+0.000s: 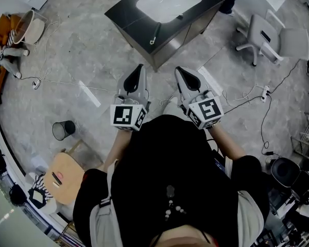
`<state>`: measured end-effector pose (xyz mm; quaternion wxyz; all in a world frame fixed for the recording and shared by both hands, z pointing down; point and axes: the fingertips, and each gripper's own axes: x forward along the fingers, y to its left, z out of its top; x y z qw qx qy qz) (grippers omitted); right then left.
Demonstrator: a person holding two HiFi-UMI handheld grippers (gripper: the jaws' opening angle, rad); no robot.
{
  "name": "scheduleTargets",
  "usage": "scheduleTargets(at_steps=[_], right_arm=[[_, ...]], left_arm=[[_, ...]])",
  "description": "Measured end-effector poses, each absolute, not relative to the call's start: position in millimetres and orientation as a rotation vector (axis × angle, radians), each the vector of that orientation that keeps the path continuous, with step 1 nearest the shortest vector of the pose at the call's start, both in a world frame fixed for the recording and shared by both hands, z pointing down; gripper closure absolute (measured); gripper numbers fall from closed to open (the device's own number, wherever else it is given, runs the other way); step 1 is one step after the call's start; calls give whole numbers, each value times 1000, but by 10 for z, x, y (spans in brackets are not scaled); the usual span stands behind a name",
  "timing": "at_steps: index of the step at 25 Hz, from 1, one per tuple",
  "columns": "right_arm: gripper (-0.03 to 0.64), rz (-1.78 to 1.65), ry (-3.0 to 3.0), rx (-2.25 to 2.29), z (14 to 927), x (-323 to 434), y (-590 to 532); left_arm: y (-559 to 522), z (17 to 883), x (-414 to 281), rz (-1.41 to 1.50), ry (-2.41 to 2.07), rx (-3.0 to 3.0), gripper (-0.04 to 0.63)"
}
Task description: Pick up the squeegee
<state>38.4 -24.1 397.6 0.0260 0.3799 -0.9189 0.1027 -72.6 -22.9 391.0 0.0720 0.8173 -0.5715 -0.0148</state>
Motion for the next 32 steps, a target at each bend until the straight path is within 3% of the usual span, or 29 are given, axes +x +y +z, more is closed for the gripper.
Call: scheduleTargets(at_steps=[11,32], right_arm=[[615,353,-2874,1124,3991,720,-788],[615,384,-2808,1202,4069,713,-1898]], left_arm=[[-715,3871,-456,-55,-1788,2418,594],[-1914,4140,-593,-5,-1706,2406,594]])
